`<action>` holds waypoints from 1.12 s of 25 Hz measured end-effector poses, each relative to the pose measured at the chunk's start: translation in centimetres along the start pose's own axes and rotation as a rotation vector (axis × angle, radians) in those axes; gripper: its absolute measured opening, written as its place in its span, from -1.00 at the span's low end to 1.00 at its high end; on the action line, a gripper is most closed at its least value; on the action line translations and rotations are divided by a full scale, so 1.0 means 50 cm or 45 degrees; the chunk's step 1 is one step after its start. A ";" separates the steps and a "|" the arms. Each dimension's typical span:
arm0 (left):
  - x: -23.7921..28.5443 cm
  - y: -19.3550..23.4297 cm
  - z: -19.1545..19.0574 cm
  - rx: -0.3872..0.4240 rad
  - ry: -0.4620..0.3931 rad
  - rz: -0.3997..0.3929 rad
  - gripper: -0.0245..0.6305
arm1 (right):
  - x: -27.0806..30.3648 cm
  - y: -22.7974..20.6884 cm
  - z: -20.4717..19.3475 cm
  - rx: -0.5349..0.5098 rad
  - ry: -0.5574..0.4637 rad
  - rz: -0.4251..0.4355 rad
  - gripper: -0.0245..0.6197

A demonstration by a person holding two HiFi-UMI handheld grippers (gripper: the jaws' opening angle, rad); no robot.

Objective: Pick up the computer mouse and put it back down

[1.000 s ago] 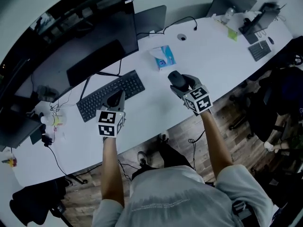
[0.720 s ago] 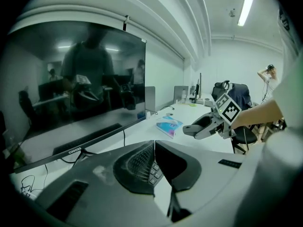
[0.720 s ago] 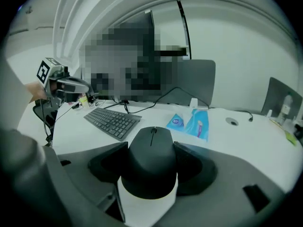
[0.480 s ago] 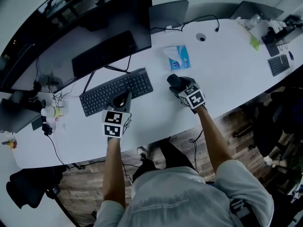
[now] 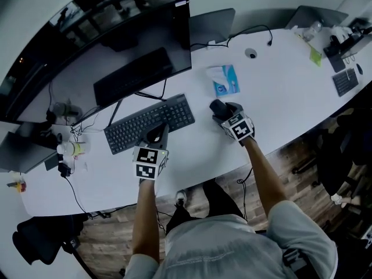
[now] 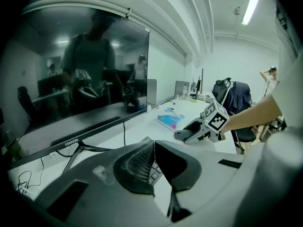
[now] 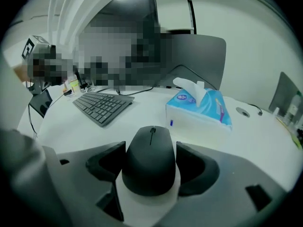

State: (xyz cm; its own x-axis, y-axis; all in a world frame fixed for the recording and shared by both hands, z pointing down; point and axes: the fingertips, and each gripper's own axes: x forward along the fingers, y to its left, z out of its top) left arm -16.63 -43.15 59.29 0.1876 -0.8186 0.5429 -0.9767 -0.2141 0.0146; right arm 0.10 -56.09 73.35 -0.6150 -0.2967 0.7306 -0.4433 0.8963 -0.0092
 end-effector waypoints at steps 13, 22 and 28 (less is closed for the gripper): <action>-0.101 -0.026 0.049 0.120 -0.159 -0.143 -0.88 | -0.285 0.036 0.055 0.100 -0.206 -0.311 -0.13; -0.258 -0.073 0.096 0.225 -0.301 -0.199 -0.88 | -0.586 0.191 0.128 0.118 -0.469 -0.530 -0.67; -0.376 -0.107 0.116 0.292 -0.396 -0.222 -0.88 | -0.715 0.310 0.128 0.067 -0.533 -0.673 -0.91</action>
State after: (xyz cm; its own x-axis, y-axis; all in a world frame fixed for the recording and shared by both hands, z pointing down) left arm -14.31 -29.70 44.16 0.4047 -0.8741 0.2688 -0.8856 -0.4478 -0.1229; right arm 11.04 -33.69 42.71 -0.5031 -0.8029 0.3198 -0.7785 0.5817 0.2358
